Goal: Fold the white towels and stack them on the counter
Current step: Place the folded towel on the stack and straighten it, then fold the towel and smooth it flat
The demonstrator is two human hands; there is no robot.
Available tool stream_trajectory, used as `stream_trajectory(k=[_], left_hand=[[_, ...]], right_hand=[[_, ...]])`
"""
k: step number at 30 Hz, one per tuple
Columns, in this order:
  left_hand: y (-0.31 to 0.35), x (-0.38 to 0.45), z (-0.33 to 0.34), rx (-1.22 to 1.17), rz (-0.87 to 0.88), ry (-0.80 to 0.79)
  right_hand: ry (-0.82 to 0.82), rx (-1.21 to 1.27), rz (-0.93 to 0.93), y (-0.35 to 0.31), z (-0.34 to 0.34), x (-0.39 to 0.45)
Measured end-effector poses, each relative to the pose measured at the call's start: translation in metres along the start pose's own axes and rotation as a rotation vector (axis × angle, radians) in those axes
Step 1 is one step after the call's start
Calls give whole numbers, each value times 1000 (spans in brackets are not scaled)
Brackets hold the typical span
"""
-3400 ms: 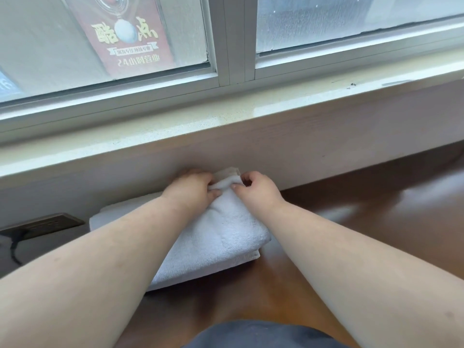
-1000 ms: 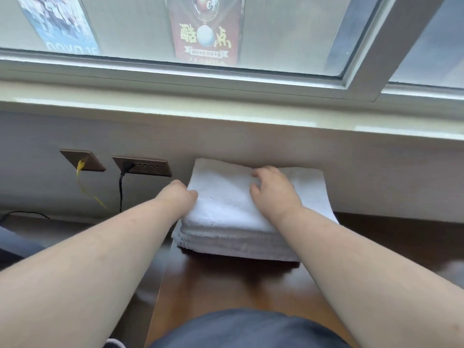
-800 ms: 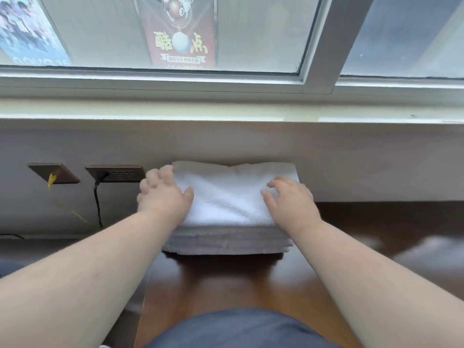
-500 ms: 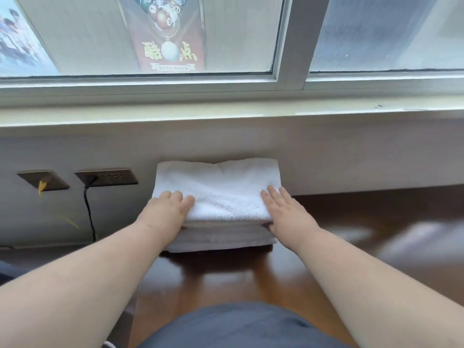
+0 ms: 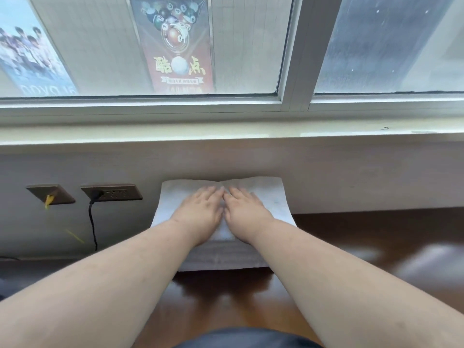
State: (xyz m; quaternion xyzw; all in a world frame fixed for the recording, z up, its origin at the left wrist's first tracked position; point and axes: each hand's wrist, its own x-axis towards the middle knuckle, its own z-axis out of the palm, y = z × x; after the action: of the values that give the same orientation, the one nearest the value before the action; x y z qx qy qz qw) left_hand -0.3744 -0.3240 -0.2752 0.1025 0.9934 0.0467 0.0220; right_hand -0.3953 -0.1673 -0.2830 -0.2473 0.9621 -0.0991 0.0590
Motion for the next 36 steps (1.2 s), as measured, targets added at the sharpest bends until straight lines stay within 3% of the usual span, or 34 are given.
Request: stream_trajectory(k=[4, 9, 12, 14, 21, 25, 27, 29, 31, 32, 34, 36], left_hand=[[-20, 3, 21, 15, -156, -183], [-46, 16, 18, 0, -328, -203], [-32, 22, 18, 16, -161, -82], [-28, 22, 22, 20, -100, -98], [-77, 8, 22, -163, -548, -201], [-77, -7, 16, -449, -721, -26], [-74, -23, 11, -281, -622, 132], [-69, -39, 11, -68, -276, 222], [-60, -53, 17, 62, 55, 107], [-55, -58, 22, 126, 124, 11], [-51, -67, 29, 227, 74, -130], [-49, -73, 27, 263, -37, -163]], right_hand=[[-105, -43, 92, 30, 11, 17], [-114, -20, 379, 77, 6, 23], [45, -79, 253, 58, 9, 29], [57, -64, 131, 46, 14, 28], [-24, -2, 405, 88, 6, 2], [86, 382, 565, 92, 4, -15], [180, 541, 605, 95, 5, -28], [271, 525, 549, 94, 7, -50], [246, 233, 346, 90, 11, -75], [179, 77, 228, 88, 15, -85], [13, -87, 130, 85, 24, -99], [-37, -76, 207, 84, 25, -103]])
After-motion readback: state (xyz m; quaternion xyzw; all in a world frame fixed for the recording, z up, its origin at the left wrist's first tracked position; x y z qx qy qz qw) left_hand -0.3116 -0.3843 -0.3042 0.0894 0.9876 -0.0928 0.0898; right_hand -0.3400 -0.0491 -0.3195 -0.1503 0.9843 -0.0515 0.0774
